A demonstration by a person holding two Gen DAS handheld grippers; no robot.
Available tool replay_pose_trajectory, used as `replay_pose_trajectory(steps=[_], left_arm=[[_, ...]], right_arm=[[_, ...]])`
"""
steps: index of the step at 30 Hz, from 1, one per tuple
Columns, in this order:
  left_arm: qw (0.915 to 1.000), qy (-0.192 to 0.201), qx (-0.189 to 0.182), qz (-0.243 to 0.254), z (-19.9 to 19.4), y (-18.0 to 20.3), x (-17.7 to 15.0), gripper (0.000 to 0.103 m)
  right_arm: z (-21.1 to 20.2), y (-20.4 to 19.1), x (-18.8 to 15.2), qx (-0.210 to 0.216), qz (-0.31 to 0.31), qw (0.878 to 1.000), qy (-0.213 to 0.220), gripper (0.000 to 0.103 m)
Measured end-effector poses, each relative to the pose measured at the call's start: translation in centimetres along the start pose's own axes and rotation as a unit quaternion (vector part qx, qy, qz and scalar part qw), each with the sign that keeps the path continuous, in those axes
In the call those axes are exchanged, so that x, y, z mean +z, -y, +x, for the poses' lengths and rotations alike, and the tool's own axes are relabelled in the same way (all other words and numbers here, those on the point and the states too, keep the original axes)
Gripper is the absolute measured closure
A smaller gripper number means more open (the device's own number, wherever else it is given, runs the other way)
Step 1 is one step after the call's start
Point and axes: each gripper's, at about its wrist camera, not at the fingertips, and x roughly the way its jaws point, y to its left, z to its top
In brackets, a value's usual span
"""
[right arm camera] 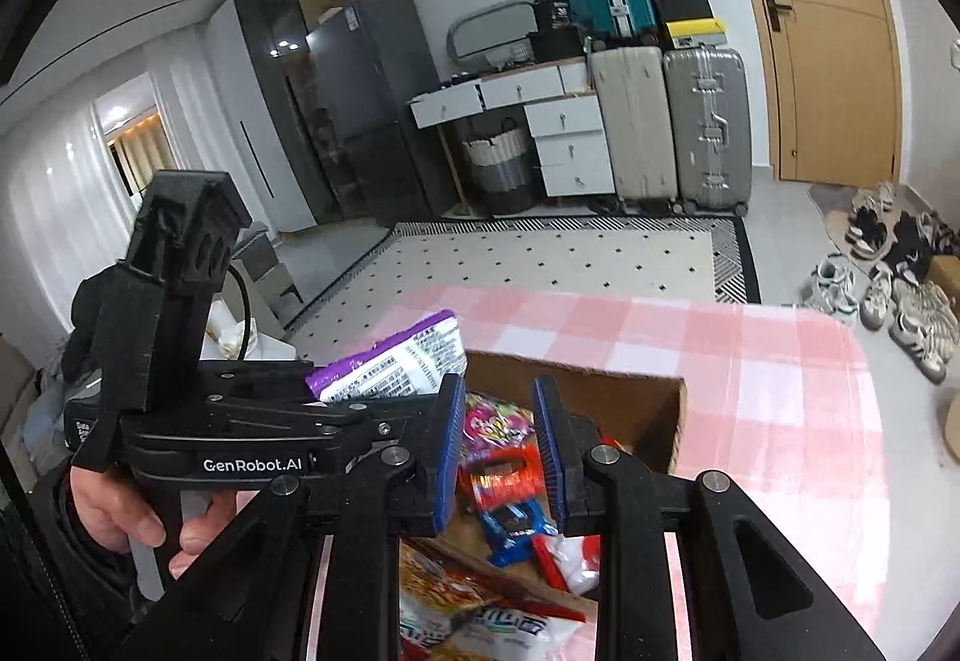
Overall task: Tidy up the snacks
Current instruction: 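Open both grippers to drop the bags into the box, then move both grippers back toward the remaining snack bags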
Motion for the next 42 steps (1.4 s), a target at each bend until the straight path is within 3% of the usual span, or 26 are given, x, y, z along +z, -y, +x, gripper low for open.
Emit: replay_pose_trajectory(steps=[1, 2, 3, 7, 15, 24, 27, 42], left_arm=[[1.0, -0.002, -0.001, -0.003, 0.3, -0.4, -0.3, 0.047], [1.0, -0.004, 0.004, -0.006, 0.6, -0.7, -0.4, 0.026], [0.9998, -0.008, 0.018, -0.008, 0.9, -0.9, -0.5, 0.018], [0.9995, 0.004, 0.029, -0.008, 0.5, -1.6, -1.1, 0.017], [0.999, 0.022, 0.039, 0.005, -2.3, -0.6, -3.6, 0.017], [0.994, 0.064, 0.083, 0.031, -6.6, 1.1, -7.5, 0.017], [0.9929, 0.072, 0.088, 0.037, -7.7, 1.6, -9.0, 0.016], [0.9901, 0.09, 0.097, 0.046, -10.5, 2.6, -15.2, 0.009]], right_arm=[[0.2, 0.4, -0.2, -0.001, 0.002, 1.0, -0.001, 0.077], [0.3, 0.6, -0.3, -0.001, 0.005, 1.0, -0.002, 0.075], [0.5, 0.8, -0.4, -0.001, 0.007, 1.0, -0.003, 0.07], [-0.1, 1.0, -1.0, -0.006, 0.009, 1.0, 0.005, 0.054], [-1.8, 0.4, -2.7, -0.012, 0.006, 1.0, 0.01, 0.051], [-4.4, -0.3, -5.8, -0.019, 0.011, 0.999, 0.025, 0.036], [-5.2, -0.6, -7.0, -0.017, 0.017, 0.999, 0.029, 0.029], [-7.8, -1.7, -12.1, -0.022, 0.043, 0.998, 0.033, 0.018]])
